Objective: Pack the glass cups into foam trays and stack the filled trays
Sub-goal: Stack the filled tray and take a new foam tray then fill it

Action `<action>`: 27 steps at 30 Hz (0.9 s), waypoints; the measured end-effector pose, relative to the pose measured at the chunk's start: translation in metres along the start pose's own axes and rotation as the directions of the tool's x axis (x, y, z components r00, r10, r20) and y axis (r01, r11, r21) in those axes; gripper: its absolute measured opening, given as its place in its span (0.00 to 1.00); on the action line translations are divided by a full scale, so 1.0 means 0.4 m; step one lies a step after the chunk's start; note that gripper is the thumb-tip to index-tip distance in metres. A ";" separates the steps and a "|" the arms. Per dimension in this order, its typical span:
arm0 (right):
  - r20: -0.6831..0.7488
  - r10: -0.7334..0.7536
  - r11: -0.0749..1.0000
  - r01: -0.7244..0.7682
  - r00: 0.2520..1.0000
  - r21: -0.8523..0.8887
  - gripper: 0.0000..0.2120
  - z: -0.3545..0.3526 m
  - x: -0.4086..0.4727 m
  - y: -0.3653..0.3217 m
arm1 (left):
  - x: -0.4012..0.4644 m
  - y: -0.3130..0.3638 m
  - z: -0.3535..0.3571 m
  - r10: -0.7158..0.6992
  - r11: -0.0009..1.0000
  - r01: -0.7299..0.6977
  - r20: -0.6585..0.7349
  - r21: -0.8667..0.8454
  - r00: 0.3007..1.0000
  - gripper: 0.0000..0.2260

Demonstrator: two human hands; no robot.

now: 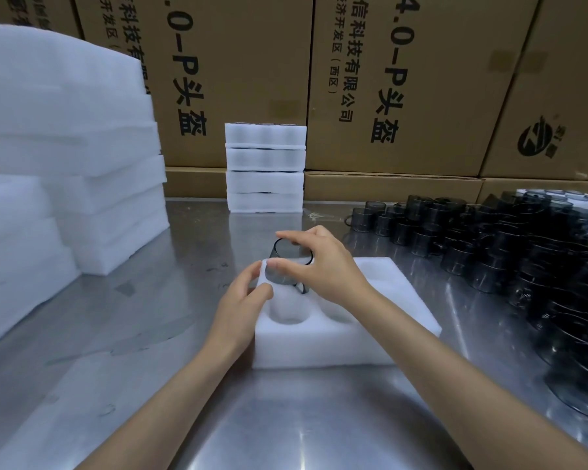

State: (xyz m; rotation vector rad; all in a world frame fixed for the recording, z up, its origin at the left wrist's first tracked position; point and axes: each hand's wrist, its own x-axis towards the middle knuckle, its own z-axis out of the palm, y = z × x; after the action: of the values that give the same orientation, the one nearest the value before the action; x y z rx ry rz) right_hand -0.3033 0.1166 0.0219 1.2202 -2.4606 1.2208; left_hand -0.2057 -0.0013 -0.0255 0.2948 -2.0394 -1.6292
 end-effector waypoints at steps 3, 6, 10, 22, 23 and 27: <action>0.032 0.026 0.999 -0.026 0.999 0.022 0.27 -0.001 -0.003 0.000 | 0.002 0.003 -0.004 0.027 0.999 -0.028 0.016 0.022 1.000 0.19; 0.028 0.045 0.997 -0.047 0.999 0.068 0.24 -0.007 -0.003 -0.003 | 0.002 0.005 -0.018 0.057 0.990 -0.059 0.017 0.126 0.998 0.29; 0.047 0.046 0.995 -0.050 0.998 0.090 0.20 -0.015 -0.008 -0.008 | -0.008 0.017 -0.052 0.317 0.829 -0.345 0.139 0.439 0.938 0.29; 0.355 0.005 0.945 0.112 0.935 -0.308 0.22 0.002 -0.025 -0.007 | -0.003 0.027 -0.075 0.395 0.582 -0.498 0.311 0.643 0.864 0.31; 0.391 0.034 0.944 0.098 0.920 -0.315 0.22 0.003 -0.025 -0.006 | -0.004 0.025 -0.074 0.381 0.599 -0.485 0.305 0.638 0.873 0.32; 0.469 0.083 0.942 0.085 0.879 -0.325 0.24 -0.004 -0.030 -0.008 | -0.006 0.019 -0.069 0.352 0.632 -0.454 0.290 0.628 0.890 0.28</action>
State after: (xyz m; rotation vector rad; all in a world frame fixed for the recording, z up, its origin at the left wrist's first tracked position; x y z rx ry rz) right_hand -0.2933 0.1240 0.0198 1.5589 -2.8393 0.4850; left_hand -0.1884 -0.0215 -0.0146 -0.0512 -2.5252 -0.5816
